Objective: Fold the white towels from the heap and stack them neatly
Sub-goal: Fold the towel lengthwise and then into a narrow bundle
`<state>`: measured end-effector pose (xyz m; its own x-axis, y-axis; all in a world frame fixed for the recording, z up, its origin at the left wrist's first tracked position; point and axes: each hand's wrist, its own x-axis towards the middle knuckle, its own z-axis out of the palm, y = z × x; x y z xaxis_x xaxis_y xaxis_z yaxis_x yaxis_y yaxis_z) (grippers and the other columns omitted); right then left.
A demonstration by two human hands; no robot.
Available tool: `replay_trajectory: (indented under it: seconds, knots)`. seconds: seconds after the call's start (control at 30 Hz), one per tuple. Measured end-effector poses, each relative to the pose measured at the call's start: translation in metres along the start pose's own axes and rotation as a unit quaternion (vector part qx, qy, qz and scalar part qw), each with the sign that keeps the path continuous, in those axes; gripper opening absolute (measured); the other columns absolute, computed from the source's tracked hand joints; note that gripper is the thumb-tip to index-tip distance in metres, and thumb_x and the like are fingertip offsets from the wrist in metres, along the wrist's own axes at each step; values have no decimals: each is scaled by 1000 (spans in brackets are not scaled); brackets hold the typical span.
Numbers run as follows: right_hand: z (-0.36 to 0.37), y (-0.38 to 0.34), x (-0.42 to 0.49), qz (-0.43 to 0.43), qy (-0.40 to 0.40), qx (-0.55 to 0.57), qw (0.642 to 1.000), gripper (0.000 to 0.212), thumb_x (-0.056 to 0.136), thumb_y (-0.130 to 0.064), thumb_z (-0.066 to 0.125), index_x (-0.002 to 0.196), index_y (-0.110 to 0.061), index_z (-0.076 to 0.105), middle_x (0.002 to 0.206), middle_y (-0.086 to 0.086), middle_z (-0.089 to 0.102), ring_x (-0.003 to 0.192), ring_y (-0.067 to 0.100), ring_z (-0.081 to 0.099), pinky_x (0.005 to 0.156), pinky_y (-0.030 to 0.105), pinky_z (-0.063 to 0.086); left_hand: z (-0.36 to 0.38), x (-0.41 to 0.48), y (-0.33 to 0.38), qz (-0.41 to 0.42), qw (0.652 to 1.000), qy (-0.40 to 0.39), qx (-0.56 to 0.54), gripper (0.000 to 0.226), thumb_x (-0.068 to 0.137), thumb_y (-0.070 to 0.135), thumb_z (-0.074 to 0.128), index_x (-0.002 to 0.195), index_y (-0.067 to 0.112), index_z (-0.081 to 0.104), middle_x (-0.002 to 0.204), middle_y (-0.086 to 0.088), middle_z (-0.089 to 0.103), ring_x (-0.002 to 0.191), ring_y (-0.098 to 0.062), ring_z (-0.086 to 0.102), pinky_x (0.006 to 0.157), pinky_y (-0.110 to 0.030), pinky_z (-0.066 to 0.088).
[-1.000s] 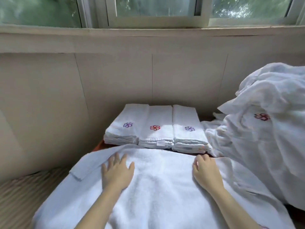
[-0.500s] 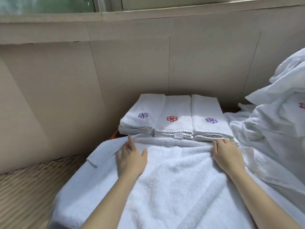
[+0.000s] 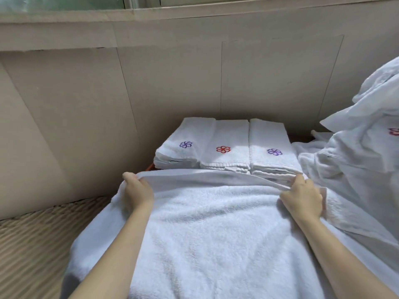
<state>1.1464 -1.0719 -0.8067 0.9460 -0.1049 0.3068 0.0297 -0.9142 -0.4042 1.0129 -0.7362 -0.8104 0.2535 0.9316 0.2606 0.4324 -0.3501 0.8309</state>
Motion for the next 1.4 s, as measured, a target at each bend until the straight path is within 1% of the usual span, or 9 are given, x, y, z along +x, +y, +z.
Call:
replay_trajectory:
  seconds: [0.13,0.37,0.5,0.63,0.83,0.97,1.1,1.23,1.4]
  knots:
    - [-8,4,5,-51,71,85,993,24,81,9,48,102,10,60,106,35,50,94,47,51,81,50,40,-6,10,-4,-30,991,-81,-102,6,95,8,34,100,11,33,96,-13,55,87,-30,55,72,-38,41]
    - [-75,-11,-30,-139,216,240,936,31,77,-5,38,96,6,60,103,25,60,94,37,52,78,47,43,-71,40,6,-48,954,-107,-276,17,89,2,46,86,18,52,78,-2,46,63,-13,42,54,-26,34]
    - [-80,14,-90,-163,171,177,956,16,79,10,57,92,2,62,90,22,64,79,39,61,61,47,50,-102,23,-26,-173,920,-70,-346,8,87,16,54,84,16,62,79,-5,56,70,-20,57,63,-32,50]
    - [-72,34,-125,-188,-85,11,978,6,88,-7,53,86,-12,50,101,11,56,89,35,60,67,42,48,-108,10,-53,-167,964,-153,-137,38,84,-1,51,120,-12,50,116,-30,57,98,-42,60,76,-39,52]
    - [-81,42,-133,-127,12,100,987,27,64,18,66,88,8,58,90,29,56,58,48,58,49,49,45,-126,-26,-45,-61,985,-162,-25,54,83,-3,44,135,11,44,144,-18,24,92,-26,45,76,-34,47]
    - [-79,50,-132,-117,-57,27,991,23,73,2,65,76,-9,45,92,22,56,80,43,57,62,42,39,-132,-42,-46,-57,977,-167,122,57,91,23,51,144,16,33,151,-17,15,128,-34,35,106,-40,31]
    - [-85,59,-136,-174,-95,47,979,20,75,-1,69,94,-4,62,109,15,56,99,40,55,72,45,47,-140,-53,-36,-151,965,-131,169,54,96,37,48,141,9,35,156,-27,-3,143,-39,11,114,-51,10]
    - [-94,70,-135,-151,-20,147,977,46,72,14,60,116,0,60,131,20,48,118,42,47,84,48,47,-111,-85,-3,13,963,-146,227,45,99,30,43,141,15,40,158,-20,4,144,-34,7,114,-48,11]
    - [-111,90,-119,18,92,286,954,56,74,18,44,124,-7,49,133,13,42,102,36,55,80,43,45,-36,-173,77,264,858,-403,180,37,96,35,42,131,24,49,151,-7,27,139,-25,22,111,-37,24]
